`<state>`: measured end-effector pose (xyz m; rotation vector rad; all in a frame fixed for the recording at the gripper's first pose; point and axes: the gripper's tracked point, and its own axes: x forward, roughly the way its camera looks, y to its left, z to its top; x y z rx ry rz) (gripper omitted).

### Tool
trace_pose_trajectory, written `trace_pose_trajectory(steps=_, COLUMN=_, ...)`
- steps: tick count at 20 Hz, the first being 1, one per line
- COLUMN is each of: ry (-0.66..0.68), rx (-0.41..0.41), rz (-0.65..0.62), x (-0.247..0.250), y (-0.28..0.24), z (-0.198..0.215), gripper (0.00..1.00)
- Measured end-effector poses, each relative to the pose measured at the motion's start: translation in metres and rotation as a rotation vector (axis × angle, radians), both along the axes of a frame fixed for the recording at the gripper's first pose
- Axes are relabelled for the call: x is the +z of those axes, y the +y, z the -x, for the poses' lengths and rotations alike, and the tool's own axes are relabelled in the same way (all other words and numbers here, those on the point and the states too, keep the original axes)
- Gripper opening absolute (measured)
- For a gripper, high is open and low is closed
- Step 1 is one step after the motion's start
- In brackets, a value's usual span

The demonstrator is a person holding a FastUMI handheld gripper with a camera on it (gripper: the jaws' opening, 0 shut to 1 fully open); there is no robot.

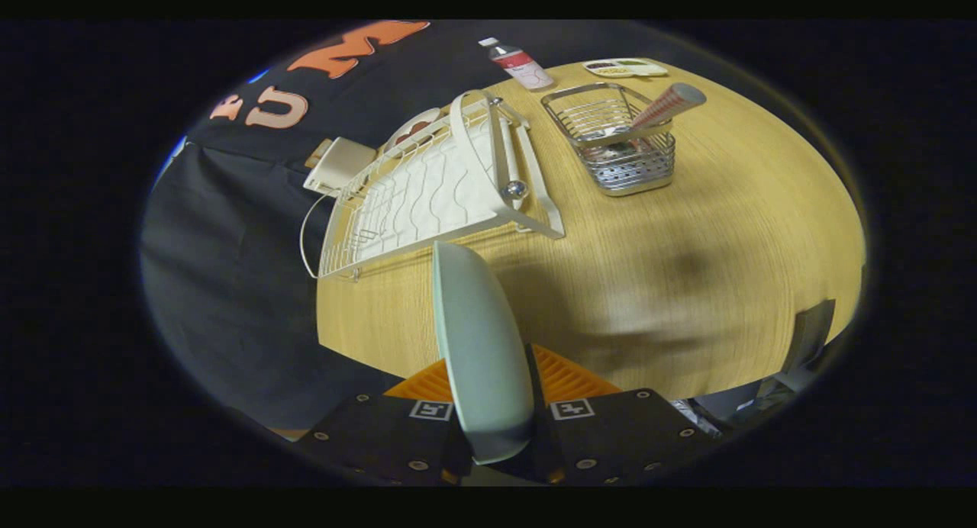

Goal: Take the plate from the dish rack, then take the spoon from the basket and place it into the plate.

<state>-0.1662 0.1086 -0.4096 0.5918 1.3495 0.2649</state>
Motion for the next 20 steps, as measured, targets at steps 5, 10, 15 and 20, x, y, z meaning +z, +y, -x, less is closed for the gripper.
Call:
trace_pose_trajectory(steps=5, ry=0.014, rx=-0.034, rz=-0.017, x=-0.009, y=-0.003, z=-0.004, gripper=0.35)
trace_pose_trajectory(steps=10, ry=0.013, rx=-0.057, rz=0.003, x=-0.016, y=-0.017, z=-0.008, gripper=0.45)
trace_pose_trajectory(steps=15, ry=-0.087, rx=-0.103, rz=0.02, x=-0.009, y=-0.03, z=-0.027, gripper=0.46)
trace_pose_trajectory(steps=20, ry=-0.307, rx=-0.137, rz=0.136, x=0.008, y=-0.065, z=-0.057, gripper=0.63)
